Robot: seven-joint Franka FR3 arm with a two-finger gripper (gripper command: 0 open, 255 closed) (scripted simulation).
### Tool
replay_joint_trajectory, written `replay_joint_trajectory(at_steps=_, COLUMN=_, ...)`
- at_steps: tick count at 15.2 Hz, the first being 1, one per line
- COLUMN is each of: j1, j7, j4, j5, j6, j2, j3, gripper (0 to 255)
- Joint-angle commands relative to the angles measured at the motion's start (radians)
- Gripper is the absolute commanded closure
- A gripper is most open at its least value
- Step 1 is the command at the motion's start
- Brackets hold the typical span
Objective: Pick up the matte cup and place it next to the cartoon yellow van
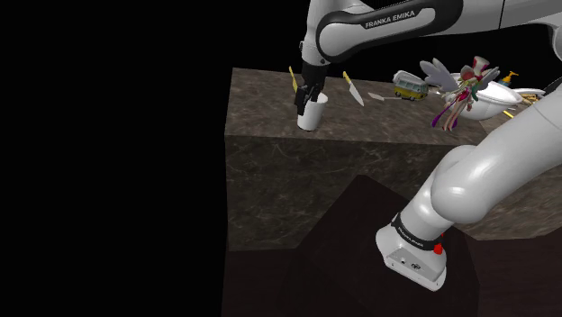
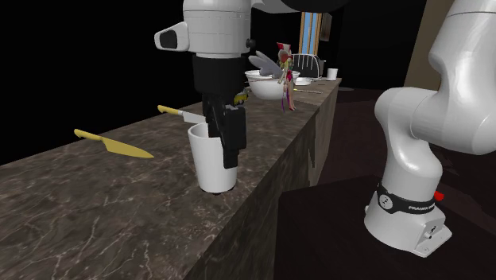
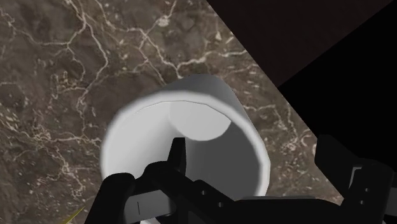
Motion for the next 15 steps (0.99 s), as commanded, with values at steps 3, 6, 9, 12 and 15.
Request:
replay_joint_trajectory(at_steps=3, j1=0.0, j7=0.0, j4=0.0, j5=0.0, j6=0.0, j2=0.0, j3=0.0, gripper=255)
replay_joint_trajectory(at_steps=6, j1=0.0, j7=0.0, j4=0.0, j5=0.0, j6=0.0, j2=0.0, j3=0.0, gripper=255)
replay_joint_trajectory(at_steps=9, j1=0.0, j7=0.0, j4=0.0, j5=0.0, j6=0.0, j2=0.0, j3=0.0, gripper=255)
replay_joint_trajectory(at_steps=12, j1=0.0, j7=-0.001, j4=0.01, j5=0.001, j6=-0.014, j2=-0.004, j3=0.0, gripper=255)
replay_joint_trajectory(at_steps=15, j1=0.001, j7=-0.005, j4=0.041, j5=0.003, j6=-0.055, j2=-0.014, j3=0.0, gripper=255)
